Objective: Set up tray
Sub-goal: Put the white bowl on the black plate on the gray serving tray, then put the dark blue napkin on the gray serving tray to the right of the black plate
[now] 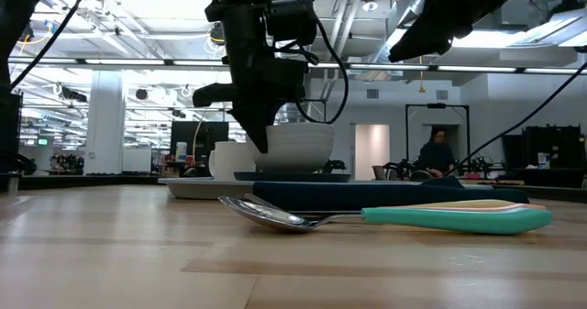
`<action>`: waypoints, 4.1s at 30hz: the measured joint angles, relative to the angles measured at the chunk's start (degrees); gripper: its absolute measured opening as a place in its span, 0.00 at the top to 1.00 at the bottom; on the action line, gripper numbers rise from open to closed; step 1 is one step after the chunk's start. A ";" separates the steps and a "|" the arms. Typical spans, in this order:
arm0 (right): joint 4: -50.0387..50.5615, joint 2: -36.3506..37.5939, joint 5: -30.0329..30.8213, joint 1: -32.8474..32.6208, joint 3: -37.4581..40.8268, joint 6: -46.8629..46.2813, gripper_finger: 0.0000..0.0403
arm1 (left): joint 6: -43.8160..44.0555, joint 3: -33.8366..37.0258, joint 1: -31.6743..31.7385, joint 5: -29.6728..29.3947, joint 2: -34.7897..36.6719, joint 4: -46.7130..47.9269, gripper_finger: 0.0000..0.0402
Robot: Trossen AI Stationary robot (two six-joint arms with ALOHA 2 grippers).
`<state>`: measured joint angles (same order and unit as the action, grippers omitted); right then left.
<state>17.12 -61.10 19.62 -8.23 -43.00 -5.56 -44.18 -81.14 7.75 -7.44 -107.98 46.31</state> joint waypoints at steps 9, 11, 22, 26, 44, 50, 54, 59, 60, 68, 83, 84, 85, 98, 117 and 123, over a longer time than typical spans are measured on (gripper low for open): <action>0.00 0.00 0.00 0.00 0.00 0.00 0.71 | 0.34 0.02 0.65 0.06 0.00 -0.34 1.00; 0.00 0.00 0.00 0.00 0.00 0.00 0.71 | 0.39 0.02 0.93 0.07 0.00 -0.34 1.00; 0.00 0.00 0.00 0.00 0.00 0.00 0.71 | 0.88 0.02 1.29 0.17 0.00 -0.31 1.00; 0.00 0.00 0.00 0.00 0.00 -0.02 0.71 | 0.43 0.02 1.29 0.17 0.00 -0.29 0.94; 0.00 0.00 0.00 0.00 0.00 -0.02 0.71 | 1.22 0.02 1.25 -0.02 0.02 -0.09 0.76; 0.00 0.00 0.00 0.00 0.00 -0.02 0.71 | 1.52 0.02 1.19 -1.02 0.02 0.71 0.76; 0.00 0.00 0.00 0.00 0.00 -0.02 0.71 | 1.55 0.02 0.75 -3.36 0.02 0.73 0.76; 0.00 0.00 -0.02 0.00 0.00 -0.02 0.71 | 1.55 0.02 -0.41 -6.01 0.02 0.85 0.76; 0.00 0.00 -0.02 0.00 0.00 -0.02 0.71 | 1.55 0.02 -0.61 -5.90 0.02 1.11 0.76; 0.00 0.00 -0.02 0.00 0.00 -0.03 0.71 | 2.78 0.02 -1.42 -4.42 0.02 3.33 0.76; 0.00 0.02 -0.02 0.00 0.00 -0.04 0.71 | 3.62 0.00 -1.42 -9.34 0.20 4.55 0.76; 0.00 0.02 -0.02 0.00 0.00 -0.03 0.71 | 3.61 0.00 -1.42 -10.02 0.20 4.33 0.76; 0.00 0.02 -0.02 0.00 0.00 -0.04 0.71 | 3.61 0.00 -1.42 -10.69 0.20 4.05 0.76; 0.07 0.02 -0.02 0.00 0.00 -0.03 0.71 | 4.42 -5.47 -1.96 -9.66 0.20 8.91 0.76; 4.52 0.00 -1.61 -0.60 0.02 -5.68 0.71 | 30.67 -16.26 -10.75 24.65 1.32 38.31 0.76; 4.87 -1.84 -4.07 -4.22 0.02 -6.55 0.71 | 34.45 -11.40 -18.75 24.59 3.34 38.04 0.76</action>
<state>21.99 -62.94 15.55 -12.45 -42.98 -12.11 -9.73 -92.55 -11.00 17.15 -104.65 84.36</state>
